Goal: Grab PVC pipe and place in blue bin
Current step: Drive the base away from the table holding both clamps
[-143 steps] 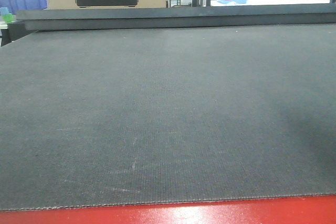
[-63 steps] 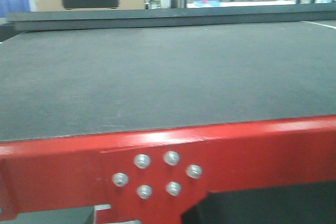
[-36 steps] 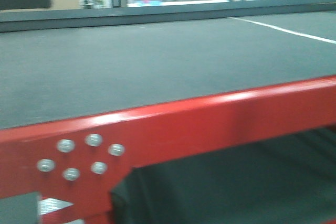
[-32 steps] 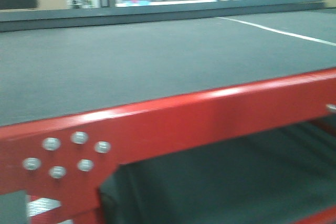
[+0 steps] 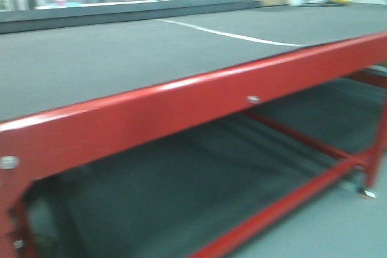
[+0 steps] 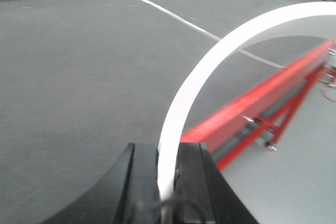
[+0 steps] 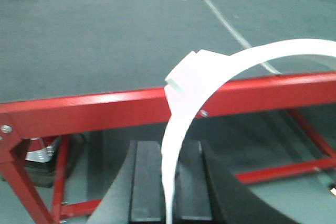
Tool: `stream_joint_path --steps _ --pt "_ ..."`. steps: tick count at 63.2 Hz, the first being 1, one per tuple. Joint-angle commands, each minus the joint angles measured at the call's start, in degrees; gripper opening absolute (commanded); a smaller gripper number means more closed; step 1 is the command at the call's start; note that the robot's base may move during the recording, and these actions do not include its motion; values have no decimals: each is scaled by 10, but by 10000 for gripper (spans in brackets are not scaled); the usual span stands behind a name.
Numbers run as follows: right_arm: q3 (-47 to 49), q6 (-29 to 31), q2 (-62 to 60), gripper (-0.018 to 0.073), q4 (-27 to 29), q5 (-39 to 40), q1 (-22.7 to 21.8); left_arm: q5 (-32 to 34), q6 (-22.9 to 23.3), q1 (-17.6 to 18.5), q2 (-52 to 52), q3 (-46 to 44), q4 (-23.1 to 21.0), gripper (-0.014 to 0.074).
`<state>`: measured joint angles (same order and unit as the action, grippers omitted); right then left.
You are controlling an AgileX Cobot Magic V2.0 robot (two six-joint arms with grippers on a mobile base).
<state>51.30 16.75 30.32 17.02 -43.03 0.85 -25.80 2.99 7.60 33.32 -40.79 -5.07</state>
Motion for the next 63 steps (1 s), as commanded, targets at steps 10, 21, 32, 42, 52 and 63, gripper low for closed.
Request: stream_joint_path --steps 10,21,32,42,52,63 --pt "0 -1 -3 -169 -3 15 -2 11 3 -1 -5 0 -2 -111" --pt "0 -1 -3 -169 -3 15 -2 11 3 -1 -5 0 -2 -111" --pt "0 -1 -3 -169 -3 15 -2 11 3 -1 -5 0 -2 -111" --pt "0 -1 -3 -169 -3 15 -2 11 3 -1 -5 0 -2 -111" --pt "0 -1 -3 -169 -3 15 -2 11 3 -1 -5 0 -2 -111" --pt "0 -1 -3 -169 -3 15 -2 11 3 -1 -5 0 -2 -111"
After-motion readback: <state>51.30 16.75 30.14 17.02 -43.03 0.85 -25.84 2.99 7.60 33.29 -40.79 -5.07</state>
